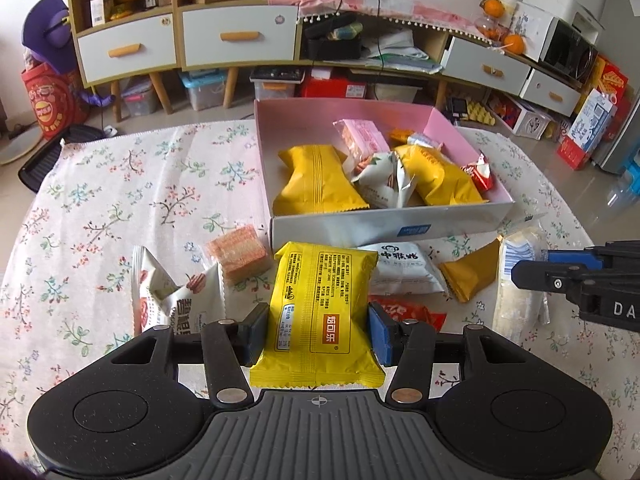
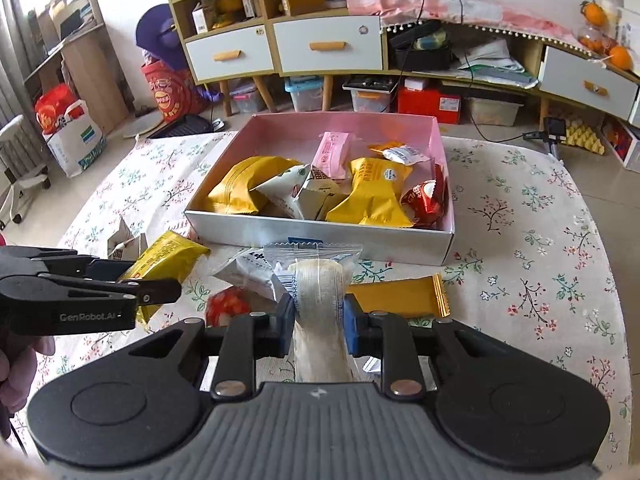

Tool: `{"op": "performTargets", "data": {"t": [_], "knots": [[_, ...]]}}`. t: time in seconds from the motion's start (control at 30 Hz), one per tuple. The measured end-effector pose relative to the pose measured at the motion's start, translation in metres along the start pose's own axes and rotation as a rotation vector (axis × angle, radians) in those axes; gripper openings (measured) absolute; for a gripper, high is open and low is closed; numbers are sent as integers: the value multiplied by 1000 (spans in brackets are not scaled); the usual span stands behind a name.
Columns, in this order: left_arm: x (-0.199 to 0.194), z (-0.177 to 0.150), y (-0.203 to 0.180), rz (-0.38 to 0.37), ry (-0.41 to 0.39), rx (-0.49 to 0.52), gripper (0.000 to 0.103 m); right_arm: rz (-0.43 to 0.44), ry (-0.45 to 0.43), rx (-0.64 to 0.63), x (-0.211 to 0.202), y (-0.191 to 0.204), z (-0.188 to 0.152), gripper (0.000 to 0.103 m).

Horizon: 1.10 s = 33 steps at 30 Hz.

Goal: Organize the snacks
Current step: 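Carry the yellow bag and clear bag into the pink box, opening both tools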

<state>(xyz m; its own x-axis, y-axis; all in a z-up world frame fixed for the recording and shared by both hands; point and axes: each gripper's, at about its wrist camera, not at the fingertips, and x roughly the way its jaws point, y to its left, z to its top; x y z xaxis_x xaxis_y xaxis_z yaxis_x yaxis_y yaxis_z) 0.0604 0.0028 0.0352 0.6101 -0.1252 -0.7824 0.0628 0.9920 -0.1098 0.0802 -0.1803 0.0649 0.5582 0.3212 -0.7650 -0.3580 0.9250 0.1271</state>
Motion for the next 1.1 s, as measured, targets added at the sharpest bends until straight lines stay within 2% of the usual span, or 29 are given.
{"op": "performTargets", "data": {"t": [0.37,0.63,0.87,1.1], "knots": [[-11,17,-2,-5,-58,-29,49,-4,-82,49,-9,-7,17,22],[-9,54,-10,-15,-105,-52,49,-16,-153,106,-15,-13,41,22],[15,99,-10,-24,-120,-55,49,-18,-181,197,-2,-29,70,22],[58,123,-12,8,-108,-33,49,24,-147,274,34,-39,91,22]]}}
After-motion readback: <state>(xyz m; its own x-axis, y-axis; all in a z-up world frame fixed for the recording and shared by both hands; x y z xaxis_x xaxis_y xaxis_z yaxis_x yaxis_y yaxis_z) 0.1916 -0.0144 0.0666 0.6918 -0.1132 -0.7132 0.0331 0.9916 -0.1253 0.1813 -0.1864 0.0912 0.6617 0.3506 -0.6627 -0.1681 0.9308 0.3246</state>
